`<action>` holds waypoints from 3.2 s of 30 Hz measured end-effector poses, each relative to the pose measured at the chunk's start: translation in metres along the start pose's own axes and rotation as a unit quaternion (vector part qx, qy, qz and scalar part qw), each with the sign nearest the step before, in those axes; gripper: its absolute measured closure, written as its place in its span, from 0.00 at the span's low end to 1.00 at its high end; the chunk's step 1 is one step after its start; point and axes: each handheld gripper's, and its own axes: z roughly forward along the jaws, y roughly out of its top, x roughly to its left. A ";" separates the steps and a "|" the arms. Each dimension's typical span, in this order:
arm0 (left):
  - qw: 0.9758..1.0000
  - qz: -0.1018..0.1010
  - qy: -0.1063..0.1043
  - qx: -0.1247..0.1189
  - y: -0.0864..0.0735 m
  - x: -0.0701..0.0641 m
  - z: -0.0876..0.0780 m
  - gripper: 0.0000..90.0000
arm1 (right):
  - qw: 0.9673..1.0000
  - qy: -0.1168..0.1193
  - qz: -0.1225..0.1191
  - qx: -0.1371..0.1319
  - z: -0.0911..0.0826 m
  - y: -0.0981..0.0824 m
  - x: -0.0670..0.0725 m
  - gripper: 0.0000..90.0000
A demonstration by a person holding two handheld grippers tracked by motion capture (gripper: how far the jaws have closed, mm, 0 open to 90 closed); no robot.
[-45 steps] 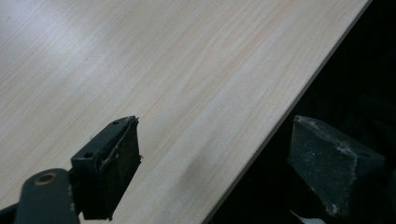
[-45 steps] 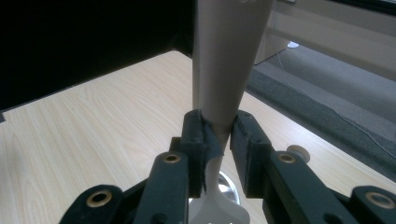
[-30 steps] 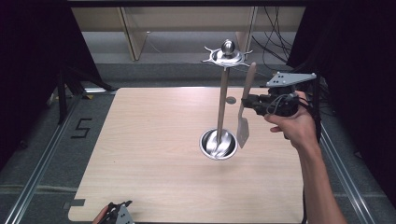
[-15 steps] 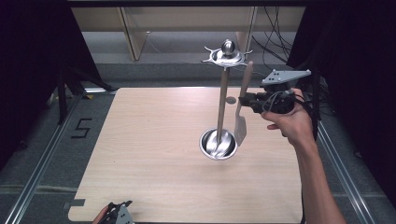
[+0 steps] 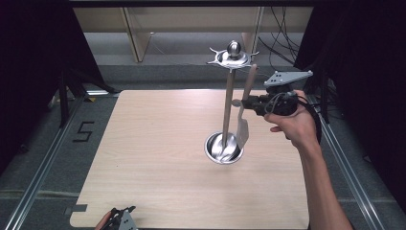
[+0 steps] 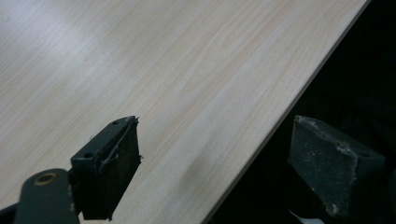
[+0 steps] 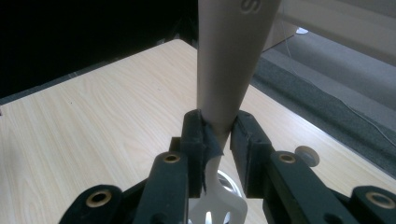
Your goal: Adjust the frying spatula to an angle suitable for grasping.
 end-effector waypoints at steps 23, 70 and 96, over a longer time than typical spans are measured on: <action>1.000 0.000 -0.010 0.001 0.000 0.000 0.000 0.17 | 0.999 -0.001 0.000 -0.034 0.000 -0.003 0.000 0.80; 1.000 0.001 -0.006 -0.001 0.001 -0.002 0.000 0.17 | 0.997 -0.055 0.030 -0.054 -0.019 -0.096 0.013 0.49; 1.000 0.000 0.006 -0.004 0.001 -0.002 -0.002 0.17 | 0.997 -0.058 0.041 -0.020 -0.023 -0.130 0.009 0.43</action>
